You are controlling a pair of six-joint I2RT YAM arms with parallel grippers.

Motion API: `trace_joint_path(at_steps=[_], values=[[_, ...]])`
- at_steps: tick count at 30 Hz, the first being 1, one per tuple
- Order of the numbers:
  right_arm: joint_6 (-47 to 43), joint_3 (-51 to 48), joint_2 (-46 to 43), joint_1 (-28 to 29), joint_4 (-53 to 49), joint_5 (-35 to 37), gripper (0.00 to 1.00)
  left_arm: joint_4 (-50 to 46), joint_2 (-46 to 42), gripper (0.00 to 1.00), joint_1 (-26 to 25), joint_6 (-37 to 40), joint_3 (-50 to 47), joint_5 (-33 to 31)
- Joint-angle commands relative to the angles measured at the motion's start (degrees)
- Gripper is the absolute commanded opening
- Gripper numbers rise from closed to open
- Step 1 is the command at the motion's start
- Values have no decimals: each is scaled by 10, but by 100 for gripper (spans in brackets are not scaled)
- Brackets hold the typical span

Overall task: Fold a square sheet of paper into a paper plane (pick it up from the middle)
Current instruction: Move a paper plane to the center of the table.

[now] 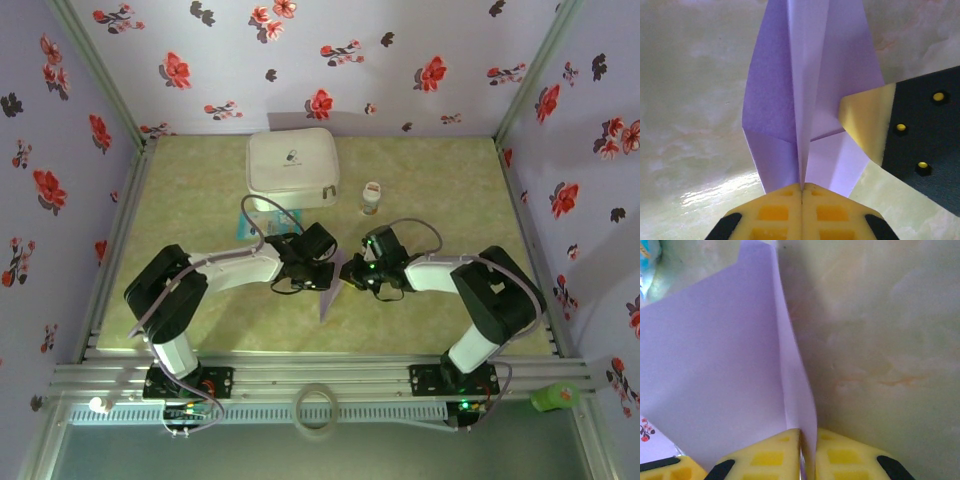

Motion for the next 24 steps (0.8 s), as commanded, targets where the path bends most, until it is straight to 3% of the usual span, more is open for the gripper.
trace_joint_path(at_steps=[1, 7, 24], values=[[0, -11, 5, 4, 31, -4, 12, 1, 16, 8, -3, -4, 14, 8], [7, -12, 10, 4, 48, -8, 11, 10, 22, 14, 3, -9, 13, 22], [8, -24, 4, 3, 54, -5, 9, 26, 42, 18, 8, -17, 9, 37]])
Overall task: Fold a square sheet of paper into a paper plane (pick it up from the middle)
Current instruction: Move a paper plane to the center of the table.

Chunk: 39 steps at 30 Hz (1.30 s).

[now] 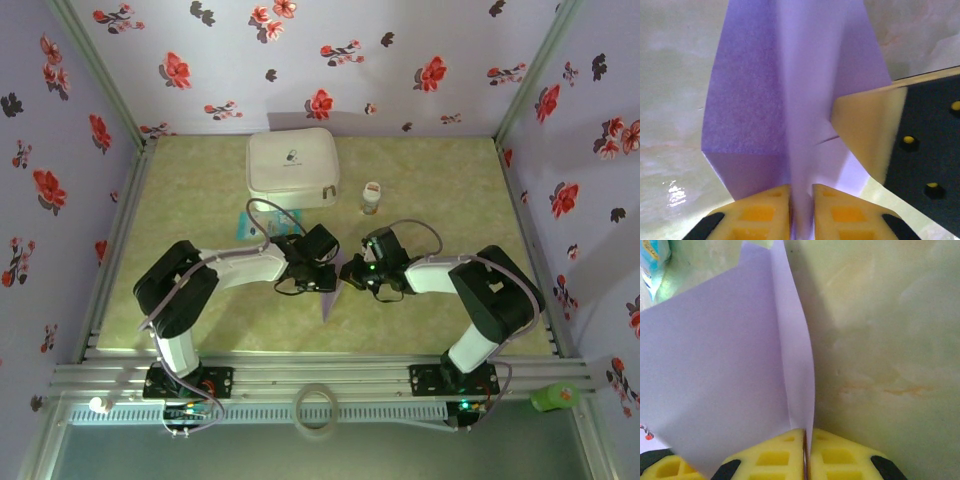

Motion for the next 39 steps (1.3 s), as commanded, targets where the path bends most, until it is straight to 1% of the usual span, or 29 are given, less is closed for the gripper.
trace_joint_path(at_steps=[1, 11, 13, 17, 20, 28, 29, 35, 39], values=[[6, -8, 1, 4, 13, -3, 9, 1, 9, 19, 4, -6, 9, 6], [6, -9, 2, 4, 13, -2, 10, 2, 21, 18, 3, -6, 14, 7], [6, -10, 2, 4, 13, -2, 10, 4, 16, 21, 3, -6, 13, 6], [5, -9, 1, 4, 11, -1, 10, 9, 4, 21, 3, -6, 12, 3], [5, -10, 1, 4, 10, -1, 11, 16, -3, 25, 3, -7, 9, -2], [5, -9, 0, 4, 9, 0, 11, 17, -6, 29, 2, -6, 2, -4], [5, -9, 0, 4, 9, 1, 11, 20, -7, 28, 2, -6, 1, -4], [5, -10, 1, 4, 9, 2, 11, 27, -13, 14, 2, -7, -3, -4], [5, -10, 1, 4, 7, 2, 11, 23, -15, 14, 2, -9, -4, -11]])
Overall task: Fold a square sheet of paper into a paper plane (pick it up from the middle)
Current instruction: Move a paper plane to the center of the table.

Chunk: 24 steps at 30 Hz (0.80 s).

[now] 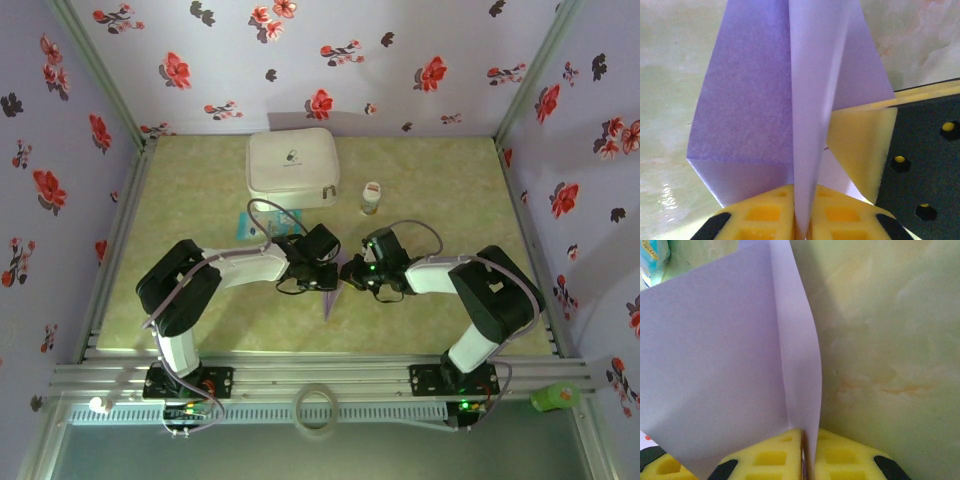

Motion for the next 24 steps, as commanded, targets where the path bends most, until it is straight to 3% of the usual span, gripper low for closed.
trace_joint_path(at_steps=[1, 3, 11, 24], values=[[6, -8, 0, 4, 3, 2, 11, 1, -21, 17, 2, -5, -6, -11], [5, -8, 1, 4, 4, 2, 11, -3, -20, 23, 1, -3, -5, -10], [6, -5, 1, 4, 3, 3, 12, -13, -6, 25, -4, 8, 4, -5], [5, -5, 0, 4, 0, 4, 12, -18, 26, 20, -8, 15, 21, 3]])
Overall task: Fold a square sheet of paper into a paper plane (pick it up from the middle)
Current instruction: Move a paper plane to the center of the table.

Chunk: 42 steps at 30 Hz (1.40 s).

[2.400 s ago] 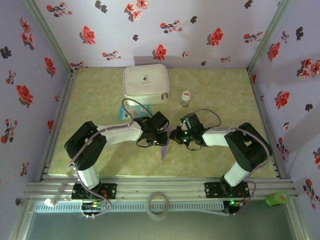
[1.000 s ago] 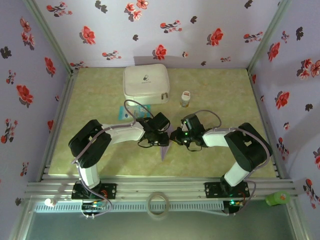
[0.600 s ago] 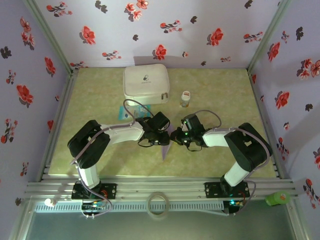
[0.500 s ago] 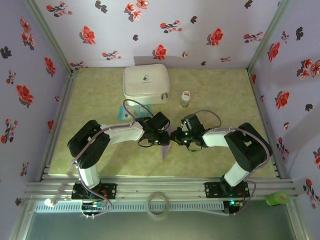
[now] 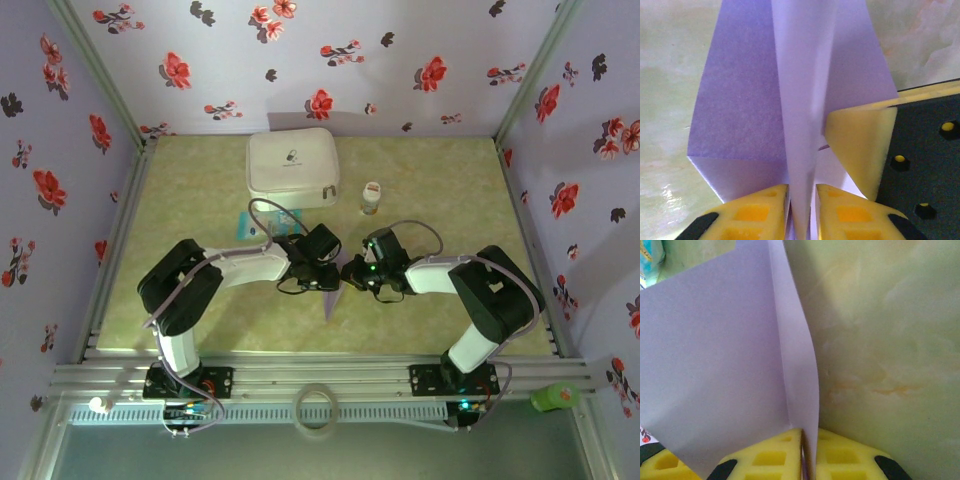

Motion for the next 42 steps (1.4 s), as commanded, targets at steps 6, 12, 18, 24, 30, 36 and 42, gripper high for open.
trace_joint_path(at_steps=[6, 12, 18, 24, 30, 36, 42], values=[[7, -9, 0, 4, 8, 0, 12, -19, 30, 21, -8, 17, 23, 3], [8, -9, -3, 3, 6, 2, 14, -35, 35, 19, -9, 18, 28, -9], [2, -7, -30, -4, -18, 18, 21, -53, 20, 11, -11, 18, 27, -44], [-11, -14, -89, -22, -76, 54, 32, -68, 12, 8, -11, 20, 33, -63], [-15, -41, -166, -49, -114, 80, 36, -110, 20, 8, -12, 22, 54, -93], [-14, -69, -218, -77, -137, 93, 37, -143, 25, 11, -13, 15, 74, -121], [-10, -80, -223, -82, -134, 87, 37, -155, 41, 15, -13, 17, 94, -118]])
